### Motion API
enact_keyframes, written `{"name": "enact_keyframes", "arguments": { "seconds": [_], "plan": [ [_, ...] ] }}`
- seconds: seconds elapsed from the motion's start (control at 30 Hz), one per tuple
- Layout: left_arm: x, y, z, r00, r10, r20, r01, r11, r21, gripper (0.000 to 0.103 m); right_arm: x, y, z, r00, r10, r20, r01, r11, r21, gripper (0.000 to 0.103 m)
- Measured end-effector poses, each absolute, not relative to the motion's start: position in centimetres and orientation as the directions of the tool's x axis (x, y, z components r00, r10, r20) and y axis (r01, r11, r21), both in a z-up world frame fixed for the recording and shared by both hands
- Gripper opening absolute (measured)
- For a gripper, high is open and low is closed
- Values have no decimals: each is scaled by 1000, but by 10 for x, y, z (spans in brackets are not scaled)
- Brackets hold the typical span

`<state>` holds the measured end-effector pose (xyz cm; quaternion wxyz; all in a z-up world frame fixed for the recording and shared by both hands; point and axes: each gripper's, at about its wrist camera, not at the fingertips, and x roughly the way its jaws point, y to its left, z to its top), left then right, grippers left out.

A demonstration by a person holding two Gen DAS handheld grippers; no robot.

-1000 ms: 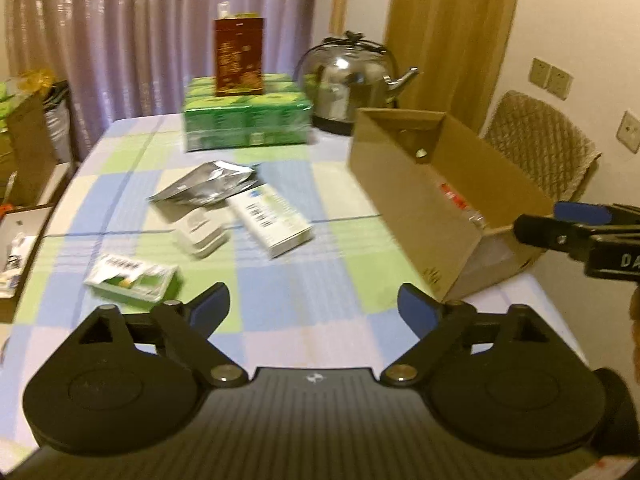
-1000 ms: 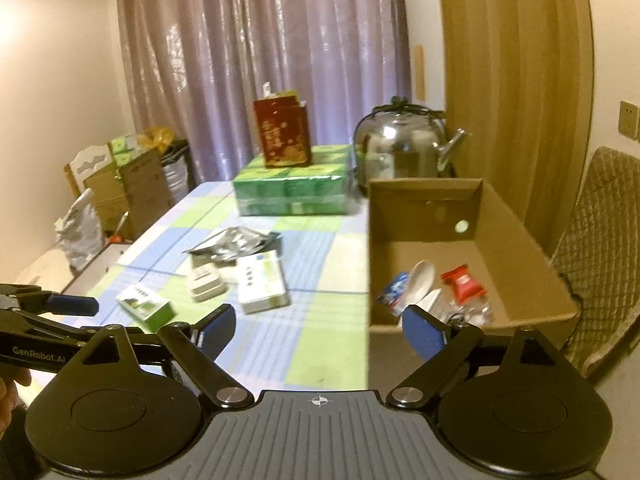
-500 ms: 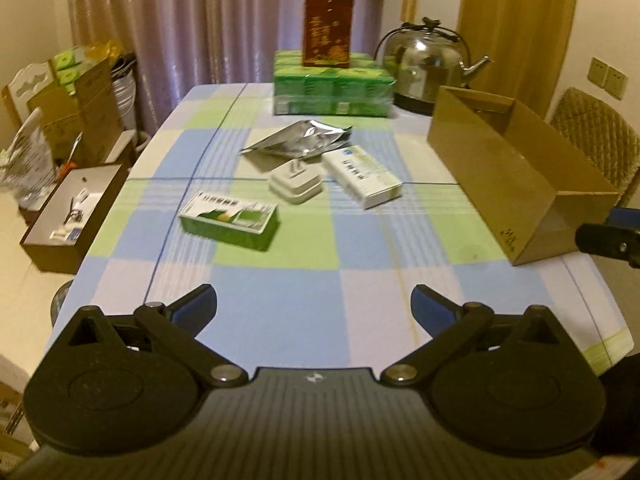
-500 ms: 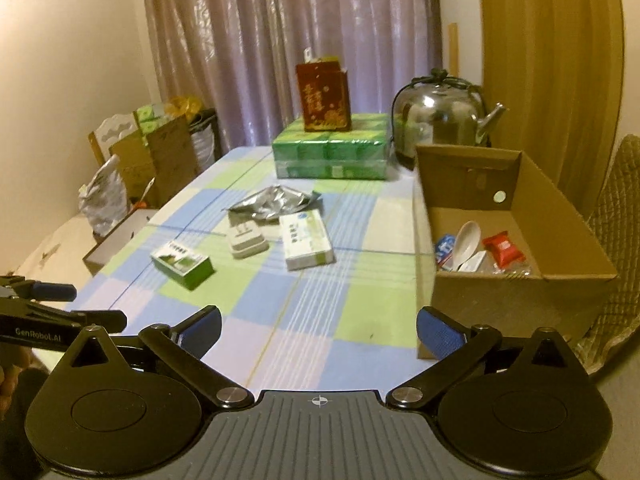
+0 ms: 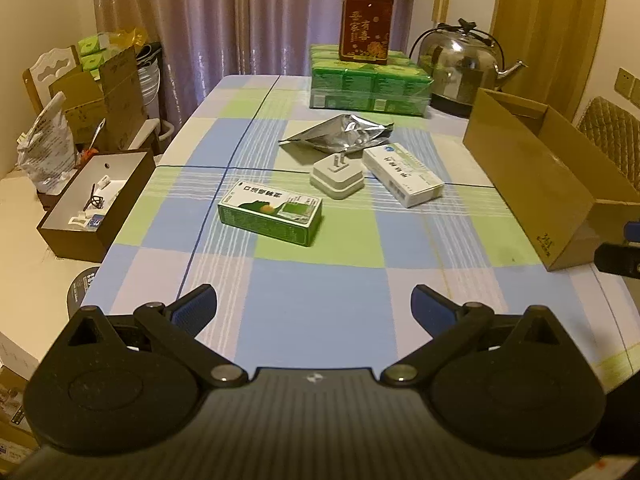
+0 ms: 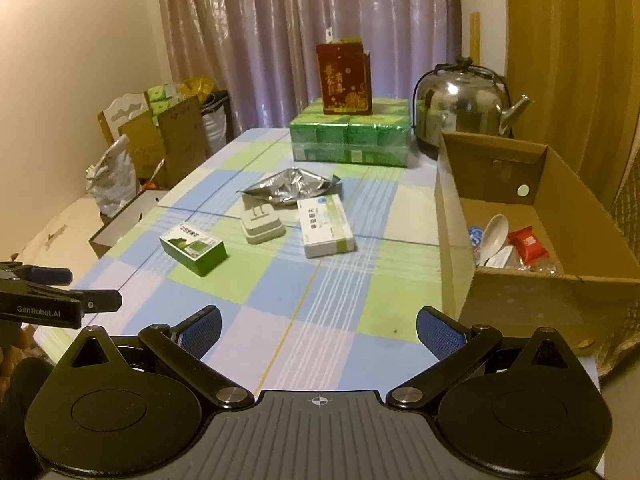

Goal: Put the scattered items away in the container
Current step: 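Withdraw both open tools from the box back over the table, then grasp the green spray box with the left tool while the right tool grasps the white medicine box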

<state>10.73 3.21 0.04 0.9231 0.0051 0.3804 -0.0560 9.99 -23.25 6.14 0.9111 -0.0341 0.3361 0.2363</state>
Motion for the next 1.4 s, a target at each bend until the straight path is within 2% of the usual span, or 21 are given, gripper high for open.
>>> {"name": "enact_keyframes", "arguments": {
  "seconds": [0.63, 1.0, 1.4],
  "plan": [
    [173, 47, -36, 668, -51, -743, 53, 998, -22, 102, 162, -188, 18, 595, 427, -681, -530, 846, 67, 101],
    [235, 37, -68, 672, -55, -739, -23, 995, -94, 102, 208, -178, -13, 570, 403, -716, -537, 842, 46, 101],
    [288, 20, -94, 686, 79, -723, -197, 977, -80, 101, 241, -174, -40, 574, 382, -725, -528, 849, 29, 101]
  ]
}}
